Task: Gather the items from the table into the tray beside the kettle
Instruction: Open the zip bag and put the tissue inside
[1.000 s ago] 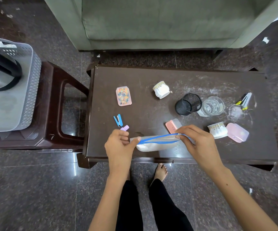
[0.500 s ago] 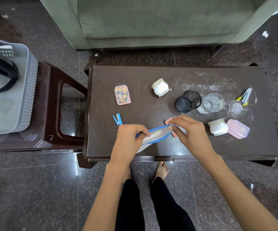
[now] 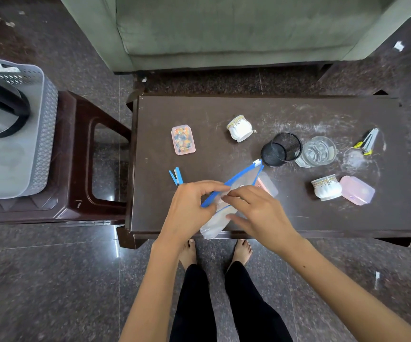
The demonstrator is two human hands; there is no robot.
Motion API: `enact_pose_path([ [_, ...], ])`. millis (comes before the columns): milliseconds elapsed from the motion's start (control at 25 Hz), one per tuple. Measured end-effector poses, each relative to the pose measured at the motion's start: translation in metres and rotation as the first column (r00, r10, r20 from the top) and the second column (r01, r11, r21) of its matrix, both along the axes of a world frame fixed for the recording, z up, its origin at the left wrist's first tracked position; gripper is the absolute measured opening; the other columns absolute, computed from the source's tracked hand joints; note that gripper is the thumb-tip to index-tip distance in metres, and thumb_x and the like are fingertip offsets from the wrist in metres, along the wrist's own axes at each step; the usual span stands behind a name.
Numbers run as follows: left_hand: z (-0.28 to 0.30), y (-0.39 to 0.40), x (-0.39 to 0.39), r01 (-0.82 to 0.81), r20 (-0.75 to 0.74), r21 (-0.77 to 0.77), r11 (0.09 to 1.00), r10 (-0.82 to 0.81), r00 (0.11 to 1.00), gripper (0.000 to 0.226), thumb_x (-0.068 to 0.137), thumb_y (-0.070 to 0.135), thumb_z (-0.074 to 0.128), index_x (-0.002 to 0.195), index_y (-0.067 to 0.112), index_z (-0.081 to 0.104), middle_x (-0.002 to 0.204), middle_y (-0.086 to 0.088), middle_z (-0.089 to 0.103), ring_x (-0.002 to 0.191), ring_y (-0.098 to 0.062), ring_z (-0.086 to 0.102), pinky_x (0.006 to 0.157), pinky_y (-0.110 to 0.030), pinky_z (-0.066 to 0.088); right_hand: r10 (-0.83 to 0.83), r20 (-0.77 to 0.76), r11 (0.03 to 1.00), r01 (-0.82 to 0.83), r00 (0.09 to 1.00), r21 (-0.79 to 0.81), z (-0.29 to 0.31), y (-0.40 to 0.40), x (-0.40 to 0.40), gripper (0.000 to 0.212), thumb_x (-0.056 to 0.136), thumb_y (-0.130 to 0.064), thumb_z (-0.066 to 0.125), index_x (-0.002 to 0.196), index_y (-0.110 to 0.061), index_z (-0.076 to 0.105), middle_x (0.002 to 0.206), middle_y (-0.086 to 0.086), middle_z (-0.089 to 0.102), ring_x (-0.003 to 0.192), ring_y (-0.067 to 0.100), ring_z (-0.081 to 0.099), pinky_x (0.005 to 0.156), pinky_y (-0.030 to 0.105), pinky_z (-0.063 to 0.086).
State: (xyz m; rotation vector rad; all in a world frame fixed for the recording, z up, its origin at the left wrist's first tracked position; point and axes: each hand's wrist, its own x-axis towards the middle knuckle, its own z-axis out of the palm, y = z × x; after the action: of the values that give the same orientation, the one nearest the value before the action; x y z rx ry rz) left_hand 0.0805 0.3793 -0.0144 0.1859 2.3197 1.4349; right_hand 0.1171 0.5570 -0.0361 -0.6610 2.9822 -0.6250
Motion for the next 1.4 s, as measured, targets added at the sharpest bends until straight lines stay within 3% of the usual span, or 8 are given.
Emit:
enact_pose_path([
  [120,-0.004,-0.006,-0.003,0.080,-0.038,-0.142,0.987,-0.086,0.996,0.064,0.070,-0.009,0.055,0.121,0.028,0.064,0.129,0.018,0.059,0.110,-0.004,0.060,0.086,-0.031,0.053,-0.013,-0.041,0.998,0.015,0.999,0.055,0.005,-0.002,-0.007,0.017,0.070,-0.001,0.070,0.081,-0.014,0.072,0.075,0.001,0.065,0.066,0.024,0.059,0.061,0.030,0.047],
  [320,-0.007,-0.011,-0.003,0.167,-0.023,-0.278,0.946,-0.180,0.983,0.079,0.070,-0.004,0.055,0.139,0.034,0.044,0.148,0.029,0.031,0.108,-0.006,0.055,0.069,-0.019,0.045,0.060,0.287,0.955,-0.138,0.956,0.261,0.027,-0.002,0.001,0.007,0.067,-0.010,0.068,0.067,-0.013,0.062,0.064,0.003,0.060,0.059,0.028,0.060,0.051,0.030,0.045],
  [440,-0.006,-0.004,0.003,0.210,-0.018,-0.322,0.923,-0.228,0.974,0.083,0.069,-0.005,0.052,0.140,0.036,0.039,0.149,0.033,0.025,0.112,-0.004,0.053,0.086,-0.030,0.046,-0.040,0.507,0.945,-0.132,0.861,0.298,0.035,-0.009,-0.008,0.019,0.091,-0.021,0.040,0.087,-0.011,0.056,0.086,0.006,0.063,0.079,0.032,0.061,0.059,0.036,0.041],
  [560,-0.010,0.000,0.009,0.242,-0.012,-0.328,0.913,-0.261,0.965,0.088,0.069,-0.007,0.050,0.142,0.039,0.035,0.150,0.033,0.023,0.126,-0.003,0.046,0.105,-0.029,0.035,-0.084,0.477,0.921,-0.114,0.875,0.371,0.029,-0.024,-0.028,0.020,0.089,-0.007,0.043,0.102,-0.009,0.058,0.106,0.008,0.059,0.094,0.032,0.060,0.060,0.036,0.040],
  [840,-0.012,0.000,0.014,0.216,-0.022,-0.323,0.921,-0.236,0.972,0.087,0.070,-0.010,0.048,0.142,0.036,0.035,0.149,0.033,0.019,0.122,-0.004,0.044,0.098,-0.029,0.043,-0.040,0.654,0.695,-0.449,0.756,0.562,-0.008,-0.031,-0.049,0.037,0.091,-0.008,0.048,0.129,-0.009,0.048,0.140,0.006,0.043,0.128,0.025,0.038,0.107,0.038,0.031],
  [1040,-0.011,-0.005,0.017,0.136,-0.076,-0.332,0.933,-0.170,0.982,0.088,0.068,-0.013,0.046,0.141,0.034,0.038,0.149,0.031,0.022,0.121,-0.004,0.038,0.099,-0.027,0.043,0.018,0.518,0.816,-0.311,0.855,0.486,-0.008,-0.029,-0.041,0.028,0.087,0.003,0.046,0.112,-0.007,0.057,0.113,0.011,0.063,0.102,0.026,0.061,0.076,0.030,0.043],
  [1200,-0.012,-0.010,0.018,0.112,-0.091,-0.335,0.936,-0.150,0.984,0.088,0.066,-0.013,0.046,0.141,0.034,0.039,0.150,0.028,0.026,0.117,-0.005,0.050,0.082,-0.024,0.050,-0.035,0.479,0.903,-0.178,0.877,0.392,-0.004,-0.024,-0.031,0.033,0.083,0.004,0.049,0.109,-0.011,0.061,0.100,0.009,0.066,0.093,0.030,0.062,0.070,0.034,0.043],
  [1400,-0.016,-0.011,0.021,0.123,-0.108,-0.328,0.937,-0.167,0.980,0.089,0.067,-0.013,0.046,0.141,0.035,0.038,0.150,0.028,0.026,0.128,0.000,0.028,0.091,-0.025,0.047,-0.131,0.434,0.980,0.049,0.892,0.194,-0.004,-0.015,-0.028,0.014,0.085,-0.008,0.056,0.096,-0.015,0.053,0.079,0.003,0.062,0.075,0.030,0.056,0.064,0.035,0.045],
])
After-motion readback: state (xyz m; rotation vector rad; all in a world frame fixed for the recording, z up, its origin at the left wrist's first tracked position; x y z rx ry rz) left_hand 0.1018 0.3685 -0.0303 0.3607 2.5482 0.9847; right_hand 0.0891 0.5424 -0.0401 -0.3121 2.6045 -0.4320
